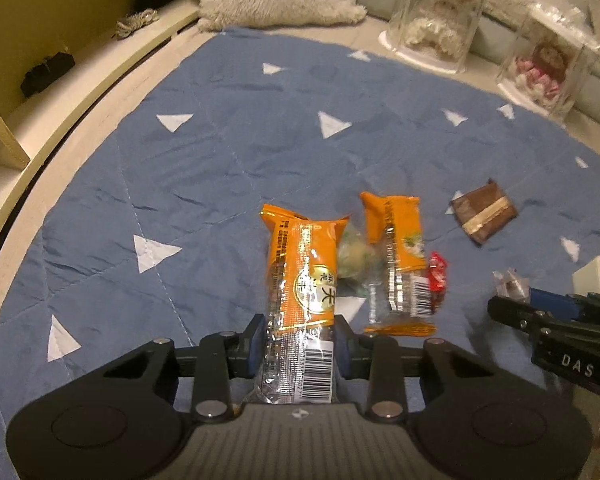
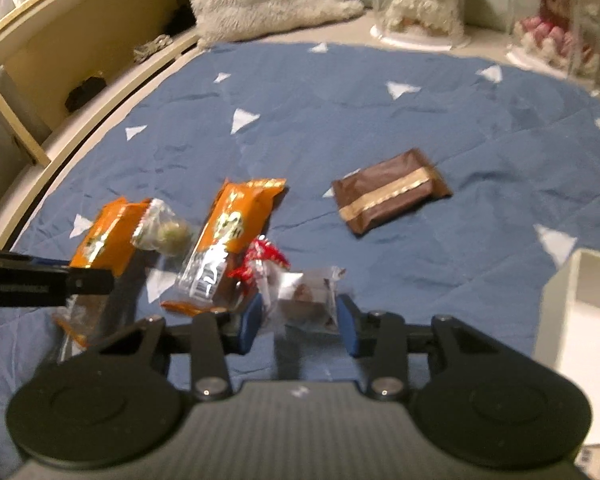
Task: Organize snacks
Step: 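Lift both packets and carry them over the white box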
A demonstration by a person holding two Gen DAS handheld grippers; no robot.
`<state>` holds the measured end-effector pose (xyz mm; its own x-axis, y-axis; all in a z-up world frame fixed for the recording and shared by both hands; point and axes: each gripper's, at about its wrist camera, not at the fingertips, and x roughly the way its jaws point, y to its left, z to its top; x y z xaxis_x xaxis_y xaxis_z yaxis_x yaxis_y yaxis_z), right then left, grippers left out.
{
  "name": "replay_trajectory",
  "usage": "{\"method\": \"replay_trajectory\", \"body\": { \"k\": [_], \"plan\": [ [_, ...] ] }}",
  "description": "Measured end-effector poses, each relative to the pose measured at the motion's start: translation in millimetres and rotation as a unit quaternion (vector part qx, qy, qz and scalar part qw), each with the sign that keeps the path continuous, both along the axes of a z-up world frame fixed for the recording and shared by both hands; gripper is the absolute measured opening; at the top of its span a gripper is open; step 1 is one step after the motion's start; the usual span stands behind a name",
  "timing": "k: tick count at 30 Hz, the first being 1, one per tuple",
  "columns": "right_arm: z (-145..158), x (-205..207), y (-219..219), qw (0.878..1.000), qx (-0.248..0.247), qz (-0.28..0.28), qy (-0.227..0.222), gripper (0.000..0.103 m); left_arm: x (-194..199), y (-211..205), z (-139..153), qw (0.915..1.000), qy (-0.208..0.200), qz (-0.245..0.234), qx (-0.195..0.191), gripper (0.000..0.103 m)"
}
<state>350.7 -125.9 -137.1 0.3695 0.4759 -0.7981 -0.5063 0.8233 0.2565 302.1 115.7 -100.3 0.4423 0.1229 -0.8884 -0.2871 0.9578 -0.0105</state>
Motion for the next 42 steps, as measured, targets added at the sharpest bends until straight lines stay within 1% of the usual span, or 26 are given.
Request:
{"method": "replay_trajectory", "body": {
  "k": [7, 13, 15, 17, 19, 24, 31, 33, 38, 42],
  "plan": [
    [31.0, -12.9, -17.4, 1.0, 0.001, -0.02, -0.017, 0.047, -18.5, -12.4, 28.4, 0.9991, -0.036, -0.004, -0.022, 0.037],
    [62.7, -34.7, -25.7, 0.998, -0.025, -0.013, -0.052, 0.047, -28.8, -29.3, 48.4, 0.9971, -0.065, -0.018, -0.035, 0.037],
    [71.7, -43.3, -31.8, 0.997, -0.032, -0.017, -0.061, 0.047, -32.2, -37.8, 53.4, 0.9966, -0.071, -0.026, -0.032, 0.037],
    [82.4, -51.6, -41.7, 0.997, -0.034, -0.027, -0.065, 0.047, -35.2, -45.4, 56.7, 0.996, -0.075, -0.035, -0.033, 0.037],
    [91.8, -59.2, -52.3, 0.996, -0.028, -0.039, -0.069, 0.047, -38.4, -53.9, 60.3, 0.995, -0.08, -0.045, -0.04, 0.037],
    [113.4, -78.4, -79.2, 0.994, -0.02, -0.072, -0.083, 0.047, -49.6, -77.5, 72.1, 0.9918, -0.095, -0.073, -0.043, 0.037],
    [133.4, -102.6, -119.4, 0.989, -0.009, -0.107, -0.099, 0.047, -62.7, -114.5, 87.6, 0.9847, -0.12, -0.113, -0.057, 0.037],
    [137.1, -104.2, -132.6, 0.988, -0.005, -0.117, -0.103, 0.047, -64.5, -125.9, 90.0, 0.9822, -0.125, -0.125, -0.064, 0.037],
    [144.3, -114.3, -176.3, 0.983, -0.003, -0.145, -0.112, 0.047, -67.1, -154.4, 91.5, 0.9764, -0.132, -0.154, -0.074, 0.037],
    [141.2, -112.4, -207.2, 0.979, -0.018, -0.173, -0.109, 0.047, -62.0, -180.0, 88.1, 0.972, -0.132, -0.164, -0.104, 0.037]
  ]
}}
